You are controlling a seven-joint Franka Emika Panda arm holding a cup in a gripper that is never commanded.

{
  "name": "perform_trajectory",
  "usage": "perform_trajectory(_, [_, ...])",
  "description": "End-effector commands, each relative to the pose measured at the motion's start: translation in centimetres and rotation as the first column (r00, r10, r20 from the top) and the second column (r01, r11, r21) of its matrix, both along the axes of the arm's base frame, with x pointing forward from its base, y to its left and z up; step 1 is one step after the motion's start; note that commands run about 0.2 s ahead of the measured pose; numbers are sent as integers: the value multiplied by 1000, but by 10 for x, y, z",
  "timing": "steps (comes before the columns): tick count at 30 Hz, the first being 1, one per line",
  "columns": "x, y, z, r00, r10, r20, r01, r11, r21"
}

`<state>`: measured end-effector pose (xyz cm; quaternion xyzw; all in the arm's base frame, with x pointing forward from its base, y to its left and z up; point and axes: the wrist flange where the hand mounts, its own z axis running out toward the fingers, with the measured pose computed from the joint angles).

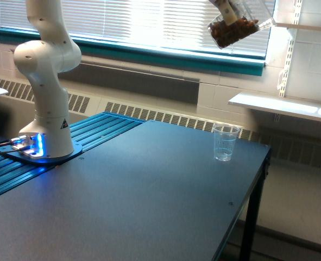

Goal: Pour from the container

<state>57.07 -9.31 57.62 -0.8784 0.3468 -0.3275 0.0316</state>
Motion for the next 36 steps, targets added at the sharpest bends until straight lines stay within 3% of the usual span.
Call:
perform_trajectory(1, [-1, -3, 2, 1000, 11, -3, -11, 1000, -11])
perform_trajectory(10, [-16, 1, -12, 1000, 23, 20, -22, 999, -38])
perform_trajectory(13, [-17, 1, -2, 999, 44, 14, -43, 998, -47])
perform_trajectory(16, [-16, 5, -5, 997, 73, 21, -72, 996, -53])
perform_trajectory(26, [-20, 19, -10, 986, 165, 20, -162, 982, -98])
perform_trajectory(36, [-35, 34, -19, 980, 201, 13, -198, 974, -113])
